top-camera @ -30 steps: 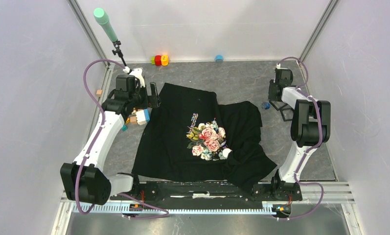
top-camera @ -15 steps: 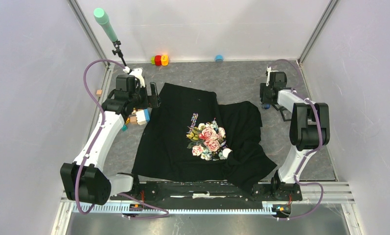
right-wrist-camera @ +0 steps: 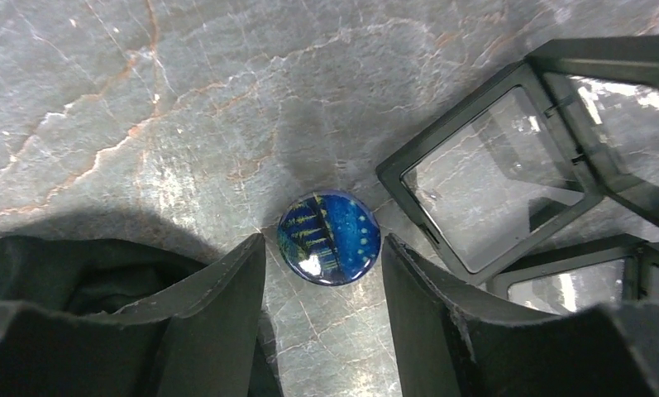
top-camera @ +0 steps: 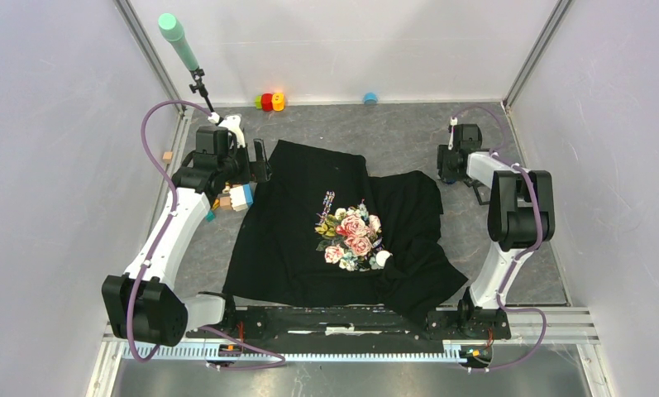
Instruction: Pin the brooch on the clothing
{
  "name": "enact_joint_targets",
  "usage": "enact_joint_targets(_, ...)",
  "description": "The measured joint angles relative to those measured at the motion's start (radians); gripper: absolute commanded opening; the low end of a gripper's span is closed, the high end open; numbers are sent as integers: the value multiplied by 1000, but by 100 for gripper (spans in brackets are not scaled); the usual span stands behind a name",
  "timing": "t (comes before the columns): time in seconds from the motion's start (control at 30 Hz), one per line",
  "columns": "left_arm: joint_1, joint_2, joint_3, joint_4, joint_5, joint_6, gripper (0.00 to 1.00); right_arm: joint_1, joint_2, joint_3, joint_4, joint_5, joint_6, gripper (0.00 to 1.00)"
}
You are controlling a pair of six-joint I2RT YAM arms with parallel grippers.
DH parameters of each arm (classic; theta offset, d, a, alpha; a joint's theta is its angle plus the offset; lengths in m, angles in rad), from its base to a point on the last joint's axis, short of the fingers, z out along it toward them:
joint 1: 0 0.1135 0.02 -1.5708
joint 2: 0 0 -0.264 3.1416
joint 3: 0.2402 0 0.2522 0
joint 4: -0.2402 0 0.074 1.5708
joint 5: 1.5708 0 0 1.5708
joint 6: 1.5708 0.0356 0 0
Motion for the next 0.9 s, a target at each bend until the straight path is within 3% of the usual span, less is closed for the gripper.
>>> enact_joint_targets(0.57, 0, 0, 0, 0, 16, 0, 100, -2, 39, 32, -16, 6, 13, 60)
enact_joint_targets(0.9, 0, 0, 0, 0, 18, 0, 100, -30, 42, 31, -15, -61, 35, 48)
